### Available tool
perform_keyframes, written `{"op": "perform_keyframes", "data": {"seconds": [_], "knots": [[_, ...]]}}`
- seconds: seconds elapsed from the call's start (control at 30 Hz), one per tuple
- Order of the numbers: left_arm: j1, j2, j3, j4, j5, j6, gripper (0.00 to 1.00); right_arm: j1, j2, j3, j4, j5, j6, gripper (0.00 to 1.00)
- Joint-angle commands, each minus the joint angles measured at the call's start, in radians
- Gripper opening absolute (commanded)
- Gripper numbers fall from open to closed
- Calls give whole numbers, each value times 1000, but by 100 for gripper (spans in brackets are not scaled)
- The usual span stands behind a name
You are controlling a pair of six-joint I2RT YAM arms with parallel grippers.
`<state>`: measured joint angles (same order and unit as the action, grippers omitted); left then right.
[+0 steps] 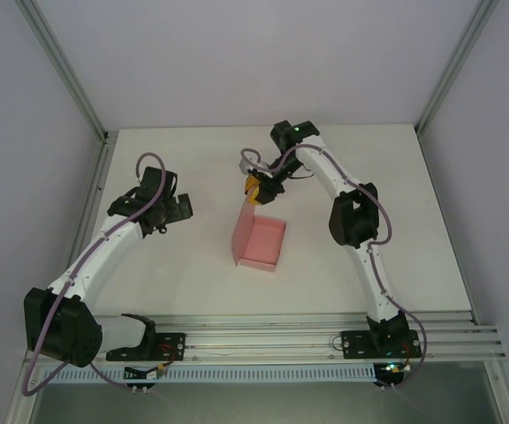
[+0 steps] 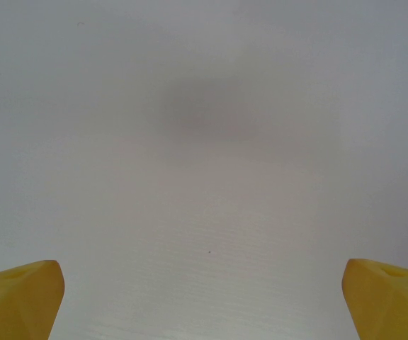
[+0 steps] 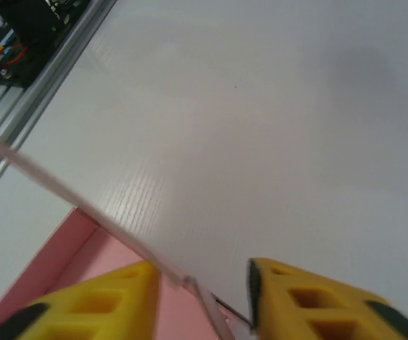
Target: Assemble paper box
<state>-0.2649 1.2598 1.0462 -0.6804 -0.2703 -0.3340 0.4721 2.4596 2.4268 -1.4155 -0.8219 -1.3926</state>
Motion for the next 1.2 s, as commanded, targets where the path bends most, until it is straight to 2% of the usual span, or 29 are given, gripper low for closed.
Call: {"op": "perform_keyframes", "data": {"seconds": [0.0,0.17,0.27,0.4,0.5,0.63,0.77,0.9,1.0,1.1,1.17], "knots": [[12,-11,19,-3,33,-11,100,-4,-71,-38,-22,-2,-31,22],[12,-15,23,-8,17,-7,100,-13,-136,-91,-13,12,-3,16],[13,-27,20,-4,13,-14,100,-19,-192,-158,55,24,87,13],[13,-50,22,13,20,-7,100,-21,-362,-429,384,142,361,0],[13,-73,22,38,19,11,100,-25,-534,-704,642,213,477,0],[14,-81,25,62,31,33,100,-24,-674,-899,785,229,601,0],[14,-87,1,132,139,104,100,-26,-756,-1071,1040,358,737,0],[13,-108,-94,281,370,225,100,-35,-745,-1065,1032,445,856,0],[14,-129,-191,454,472,287,100,-37,-756,-1117,1070,499,959,0],[13,-135,-269,550,609,382,100,-36,-800,-1213,1146,459,935,0],[13,-115,-272,569,642,417,100,-36,-839,-1263,1198,417,930,0]]}}
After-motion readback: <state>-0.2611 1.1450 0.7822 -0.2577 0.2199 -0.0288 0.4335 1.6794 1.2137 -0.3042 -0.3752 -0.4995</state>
